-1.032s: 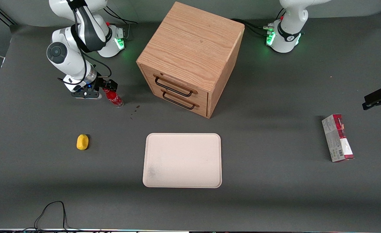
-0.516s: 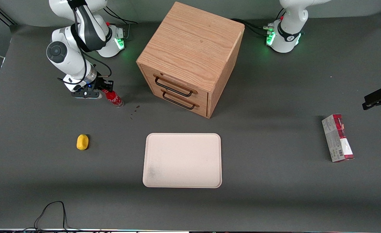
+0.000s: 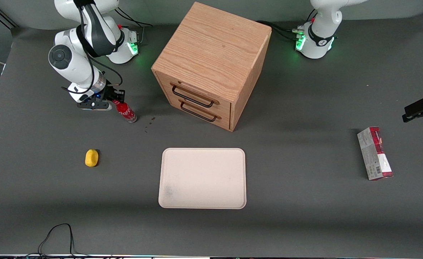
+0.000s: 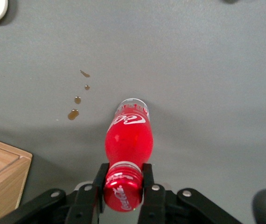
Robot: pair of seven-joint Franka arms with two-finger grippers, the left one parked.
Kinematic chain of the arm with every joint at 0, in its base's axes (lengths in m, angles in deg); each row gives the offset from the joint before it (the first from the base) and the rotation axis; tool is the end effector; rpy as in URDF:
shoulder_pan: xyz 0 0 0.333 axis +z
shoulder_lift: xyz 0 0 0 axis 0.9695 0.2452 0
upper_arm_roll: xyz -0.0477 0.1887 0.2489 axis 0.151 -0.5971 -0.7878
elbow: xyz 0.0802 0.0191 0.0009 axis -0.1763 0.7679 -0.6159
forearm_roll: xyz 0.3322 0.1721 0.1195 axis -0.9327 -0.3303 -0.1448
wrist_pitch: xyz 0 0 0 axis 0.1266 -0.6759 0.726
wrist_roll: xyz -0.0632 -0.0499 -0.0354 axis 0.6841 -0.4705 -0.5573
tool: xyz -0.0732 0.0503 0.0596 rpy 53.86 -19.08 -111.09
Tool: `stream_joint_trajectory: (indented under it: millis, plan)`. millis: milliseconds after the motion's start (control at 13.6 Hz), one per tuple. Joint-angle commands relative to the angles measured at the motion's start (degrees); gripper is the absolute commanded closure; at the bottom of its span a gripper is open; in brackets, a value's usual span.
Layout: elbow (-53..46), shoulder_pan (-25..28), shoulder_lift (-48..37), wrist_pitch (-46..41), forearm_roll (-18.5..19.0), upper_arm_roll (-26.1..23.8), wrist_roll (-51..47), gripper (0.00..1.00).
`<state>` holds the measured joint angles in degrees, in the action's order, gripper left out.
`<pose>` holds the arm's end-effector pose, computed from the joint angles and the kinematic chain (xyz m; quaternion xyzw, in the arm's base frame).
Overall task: Place coke bottle on tray
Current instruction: 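Close the right gripper around the bottle's cap end, then lift the bottle and carry it with the right gripper to the tray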
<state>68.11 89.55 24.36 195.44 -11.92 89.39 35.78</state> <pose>0.4025 0.0972 0.3335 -0.9976 0.0454 0.0519 0.0085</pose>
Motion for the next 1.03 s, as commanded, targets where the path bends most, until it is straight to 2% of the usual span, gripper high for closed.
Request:
stream_joint_trajectory:
  millis: [0,663,958]
  plan:
    - [-1.7,0.6,-2.5,-2.6,1.0,0.4,-0.2,1.00]
    - [-22.8,0.6,-3.2,-26.1,1.1,0.4,-0.1,1.00]
    - [-26.2,0.5,-0.2,-26.1,1.0,0.4,-0.2,1.00]
